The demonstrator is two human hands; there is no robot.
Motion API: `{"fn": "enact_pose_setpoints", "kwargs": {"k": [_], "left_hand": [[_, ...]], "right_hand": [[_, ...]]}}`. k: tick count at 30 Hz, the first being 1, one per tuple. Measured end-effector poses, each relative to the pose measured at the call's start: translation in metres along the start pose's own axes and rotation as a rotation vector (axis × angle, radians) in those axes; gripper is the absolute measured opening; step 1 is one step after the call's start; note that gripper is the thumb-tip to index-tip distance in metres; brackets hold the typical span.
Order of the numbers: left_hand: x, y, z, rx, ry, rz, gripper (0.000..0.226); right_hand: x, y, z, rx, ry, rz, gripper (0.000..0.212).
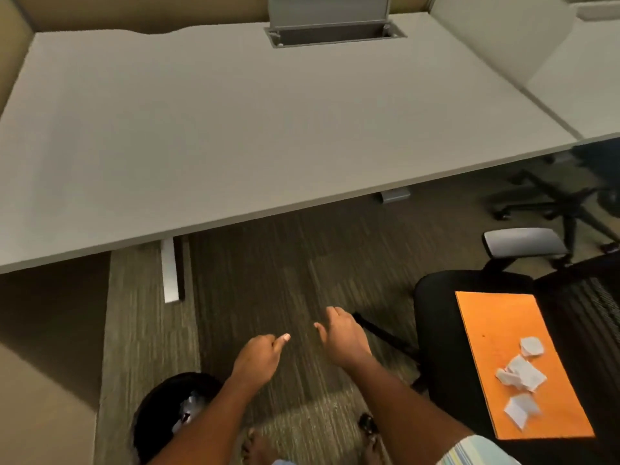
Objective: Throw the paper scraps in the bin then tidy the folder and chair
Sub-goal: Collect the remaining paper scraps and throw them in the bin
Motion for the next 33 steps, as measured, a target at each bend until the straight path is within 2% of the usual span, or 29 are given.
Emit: {"fn": "enact_pose_setpoints", "kwargs": {"k": [11,16,20,23,24,28,33], "left_hand": [[0.013,0.092,-0.122,0.151,0.138,0.113,0.05],[0.014,0.141,-0.184,0.212,0.203,0.16,0.05],[0.012,0.187,-0.229,0.264,0.24,0.199,0.044],[0.009,0.224,-0.258,0.289,0.282,0.258,0.027],[0.008,0.238,-0.268,0.296,0.309,0.274,0.028],[-0.002,0.295,-0.299,0.314,0.319,0.334,0.083],[-0.018,0.365,-0.32,0.335,0.415,0.442,0.108]], "right_hand": [[-0.031,-0.053,-0.143,0.117,0.138,-0.076,0.035],[-0.052,-0.065,-0.215,0.175,0.223,-0.133,0.027],[-0.068,-0.069,-0.271,0.15,0.278,-0.172,0.032],[-0.079,-0.071,-0.313,0.134,0.361,-0.162,0.043],[-0.082,-0.072,-0.328,0.126,0.394,-0.157,0.047],[-0.096,-0.075,-0.389,0.122,0.505,-0.139,0.063],[-0.109,-0.076,-0.462,0.169,0.529,-0.071,0.071]]}}
Point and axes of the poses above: each hand's wrist, its own x-axis towards the middle knuckle, its own y-axis out of the palm, z = x × y, the point moved 3 cm from there along x, towards the middle knuckle, and after that the axes turned 4 degrees about -x, right-handed, at the moved point
